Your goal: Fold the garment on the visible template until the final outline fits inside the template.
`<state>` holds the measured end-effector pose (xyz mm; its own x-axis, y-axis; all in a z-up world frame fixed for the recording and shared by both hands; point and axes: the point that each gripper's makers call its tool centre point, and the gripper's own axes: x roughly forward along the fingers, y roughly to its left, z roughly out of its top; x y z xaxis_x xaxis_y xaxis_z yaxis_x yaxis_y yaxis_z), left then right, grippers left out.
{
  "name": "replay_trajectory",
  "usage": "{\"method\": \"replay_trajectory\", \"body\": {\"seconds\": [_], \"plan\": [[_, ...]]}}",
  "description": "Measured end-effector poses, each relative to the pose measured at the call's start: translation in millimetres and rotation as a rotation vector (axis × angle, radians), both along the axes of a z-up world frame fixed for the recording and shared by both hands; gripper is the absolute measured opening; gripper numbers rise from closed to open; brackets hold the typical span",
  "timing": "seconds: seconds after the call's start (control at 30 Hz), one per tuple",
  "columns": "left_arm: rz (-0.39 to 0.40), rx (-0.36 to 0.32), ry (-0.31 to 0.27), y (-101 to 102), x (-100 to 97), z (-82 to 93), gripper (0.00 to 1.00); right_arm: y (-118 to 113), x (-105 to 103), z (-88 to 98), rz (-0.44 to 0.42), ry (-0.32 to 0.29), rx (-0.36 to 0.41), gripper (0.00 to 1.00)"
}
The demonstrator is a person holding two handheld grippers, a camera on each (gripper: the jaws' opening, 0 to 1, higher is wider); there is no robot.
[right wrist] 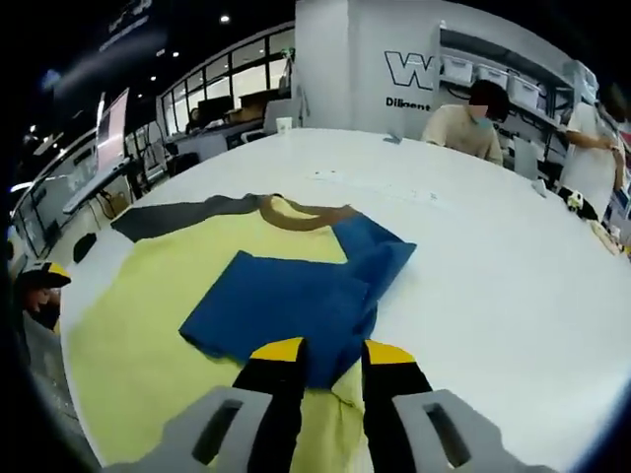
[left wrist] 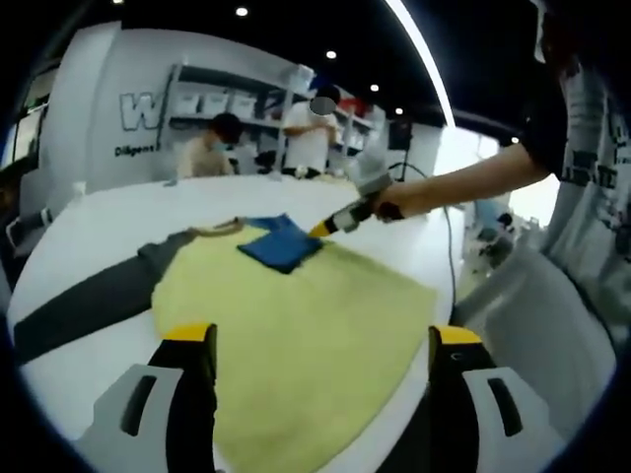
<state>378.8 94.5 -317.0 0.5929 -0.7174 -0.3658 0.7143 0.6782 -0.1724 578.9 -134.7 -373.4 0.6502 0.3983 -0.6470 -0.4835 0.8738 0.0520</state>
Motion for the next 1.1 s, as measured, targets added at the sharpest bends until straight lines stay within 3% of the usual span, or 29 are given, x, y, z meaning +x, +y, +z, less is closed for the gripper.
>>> {"method": "replay_trajectory", "body": {"seconds": [0.1,0.2,0.4,0.53,0.6,0.63,0.7,0.87,1.03,1.1], "plan": [[0.013,-0.004,0.007,1.7,1.1,-0.5,0.84,11.3,0.0,3.8,-0.019,0.012,0.111,0.13],[0.023,0.004,0.008,4.1,1.9,-1.5,0.83,13.3,1.2,1.1,-0.004,0.019,0.078,0.14],[0.01,-0.004,0.003,0.7,0.3,0.7,0.82,7.8,8.6,-8.5,-0.042,0.047,0.11,0.15],[0.005,0.005,0.003,0.9,-0.1,-0.9,0.81,12.8,7.0,-8.8,-0.056,0.056,0.122,0.1],[0.002,0.012,0.001,1.1,-0.3,-1.1,0.81,12.1,5.8,-7.9,-0.045,0.049,0.112,0.0],[0.0,0.015,0.0,1.0,-0.5,-1.2,0.8,11.0,5.6,-6.9,-0.048,0.048,0.115,0.0],[-0.008,0.026,-0.011,0.2,-1.0,-1.0,0.8,7.0,7.1,0.6,-0.078,0.035,0.151,0.0],[-0.004,0.006,-0.014,-4.5,-1.9,6.2,0.79,-7.8,5.8,27.7,-0.07,-0.009,0.137,0.0],[0.008,0.004,-0.022,-2.1,0.2,7.4,0.77,-41.5,4.7,39.3,-0.104,-0.062,0.083,0.0],[0.011,0.057,-0.038,0.5,1.3,4.0,0.74,-62.0,3.3,41.6,-0.129,-0.073,0.044,0.0]]}}
